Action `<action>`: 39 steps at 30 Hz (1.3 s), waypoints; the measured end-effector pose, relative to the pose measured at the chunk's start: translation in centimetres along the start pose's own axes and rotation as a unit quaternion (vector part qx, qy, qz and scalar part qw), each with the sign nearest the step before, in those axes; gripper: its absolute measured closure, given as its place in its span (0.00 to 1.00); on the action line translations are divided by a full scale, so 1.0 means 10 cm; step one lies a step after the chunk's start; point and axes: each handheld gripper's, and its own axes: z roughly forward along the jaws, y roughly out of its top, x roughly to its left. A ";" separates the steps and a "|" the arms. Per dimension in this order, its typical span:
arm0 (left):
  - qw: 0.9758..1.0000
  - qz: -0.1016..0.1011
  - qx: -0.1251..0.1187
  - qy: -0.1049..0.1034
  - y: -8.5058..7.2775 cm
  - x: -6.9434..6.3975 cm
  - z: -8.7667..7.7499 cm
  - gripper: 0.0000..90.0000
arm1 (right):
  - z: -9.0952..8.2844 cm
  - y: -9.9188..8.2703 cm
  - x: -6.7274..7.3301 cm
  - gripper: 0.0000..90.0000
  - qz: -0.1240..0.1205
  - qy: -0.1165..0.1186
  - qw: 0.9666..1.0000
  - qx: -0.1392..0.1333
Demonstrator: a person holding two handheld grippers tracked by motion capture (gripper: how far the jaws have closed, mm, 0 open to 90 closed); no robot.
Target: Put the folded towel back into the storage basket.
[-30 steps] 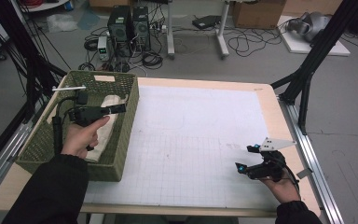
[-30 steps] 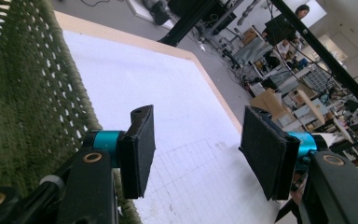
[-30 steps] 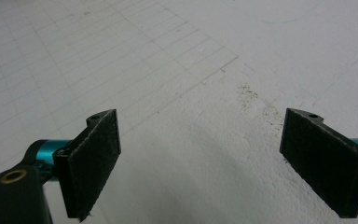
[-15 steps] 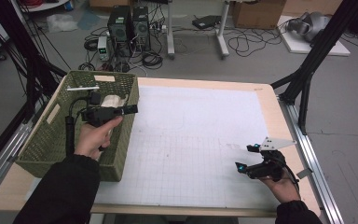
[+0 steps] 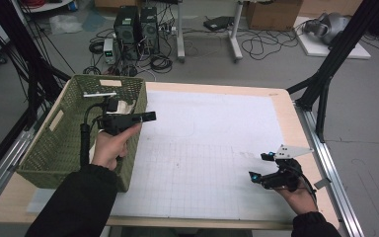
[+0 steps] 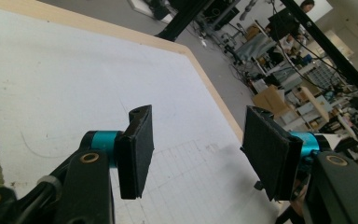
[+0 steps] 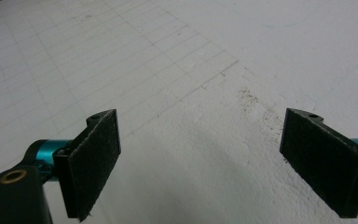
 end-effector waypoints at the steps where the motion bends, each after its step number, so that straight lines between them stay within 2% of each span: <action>1: 1.000 -0.001 0.000 -0.001 0.00 -0.01 0.01 0.48 | 0.00 0.00 0.00 0.13 0.000 0.000 1.000 0.000; 9: 1.000 0.010 -0.001 0.006 -0.07 -0.12 0.12 0.48 | 0.00 0.01 0.00 0.13 -0.002 0.001 1.000 -0.003; 12: 1.000 0.009 -0.002 0.009 -0.12 -0.15 0.16 0.48 | 0.00 0.01 0.00 0.13 -0.002 0.001 1.000 -0.004; 22: 0.999 0.030 -0.005 0.018 -0.24 -0.29 0.32 0.47 | -0.03 0.03 -0.01 0.13 0.003 0.001 1.000 -0.010; 30: 0.999 0.044 0.005 0.025 -0.35 -0.32 0.41 0.47 | -0.03 0.06 0.00 0.13 0.001 0.003 1.000 -0.015; 39: 0.998 0.049 0.007 0.024 -0.45 -0.32 0.46 0.46 | -0.04 0.09 0.00 0.13 0.001 0.002 1.000 -0.019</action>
